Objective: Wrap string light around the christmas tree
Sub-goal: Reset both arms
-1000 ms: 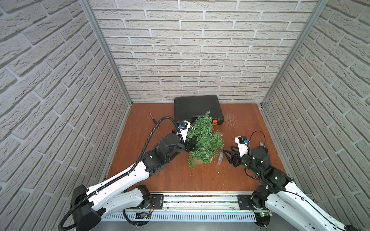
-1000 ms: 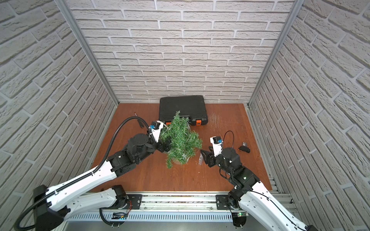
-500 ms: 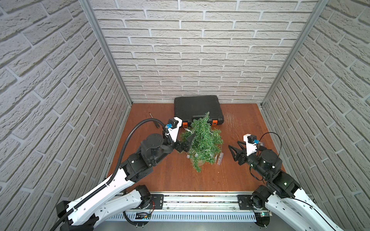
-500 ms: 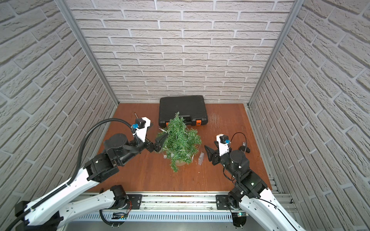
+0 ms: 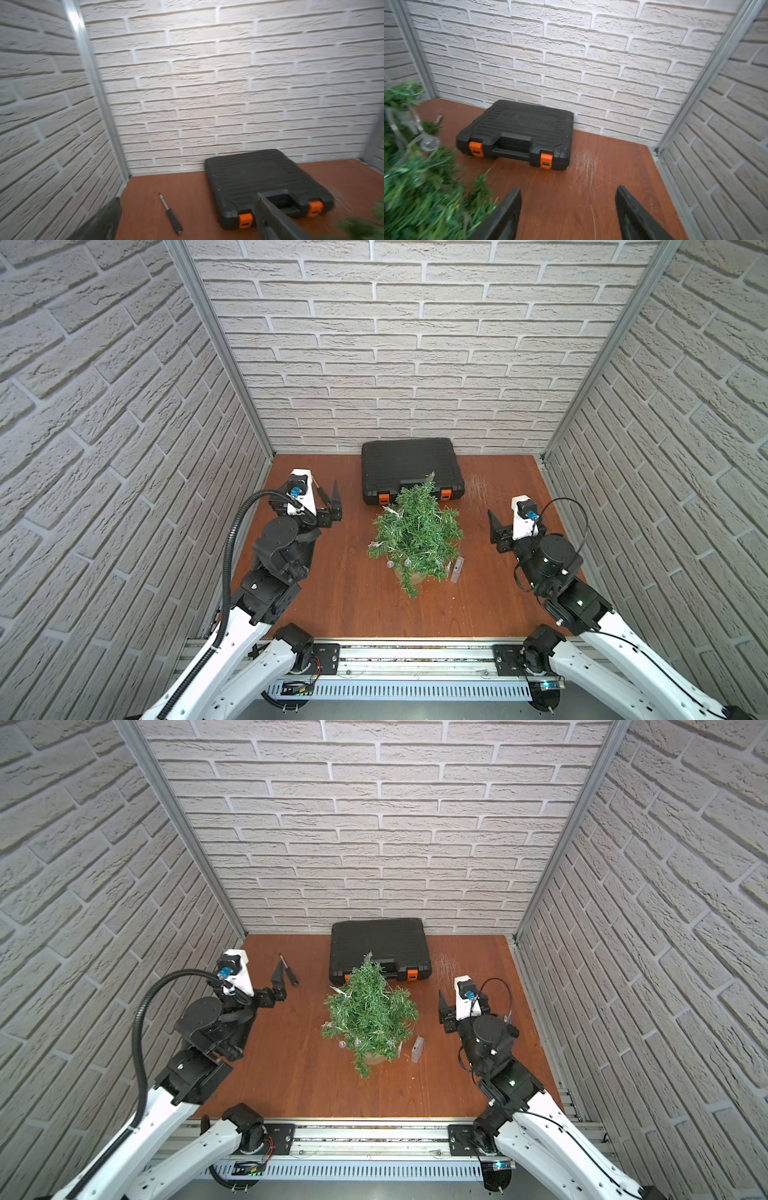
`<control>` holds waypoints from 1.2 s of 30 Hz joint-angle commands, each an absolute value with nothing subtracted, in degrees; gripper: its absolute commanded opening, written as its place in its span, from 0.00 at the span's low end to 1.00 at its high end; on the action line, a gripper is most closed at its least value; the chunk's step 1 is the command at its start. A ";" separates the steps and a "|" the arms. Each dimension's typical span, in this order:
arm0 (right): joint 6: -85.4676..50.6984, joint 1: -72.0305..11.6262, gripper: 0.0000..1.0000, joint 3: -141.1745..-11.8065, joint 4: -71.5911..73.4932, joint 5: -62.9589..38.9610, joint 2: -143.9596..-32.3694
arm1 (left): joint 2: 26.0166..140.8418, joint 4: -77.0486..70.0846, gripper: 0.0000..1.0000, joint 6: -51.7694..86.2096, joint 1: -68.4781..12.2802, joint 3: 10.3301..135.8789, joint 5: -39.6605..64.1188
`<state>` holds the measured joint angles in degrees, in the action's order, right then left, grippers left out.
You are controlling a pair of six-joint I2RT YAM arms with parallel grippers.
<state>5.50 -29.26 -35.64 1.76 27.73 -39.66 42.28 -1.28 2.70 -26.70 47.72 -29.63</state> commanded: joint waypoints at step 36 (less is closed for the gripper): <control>-1.39 -4.91 0.74 -24.68 39.64 15.21 -83.00 | 87.41 -49.74 0.98 5.94 2.14 22.50 -9.89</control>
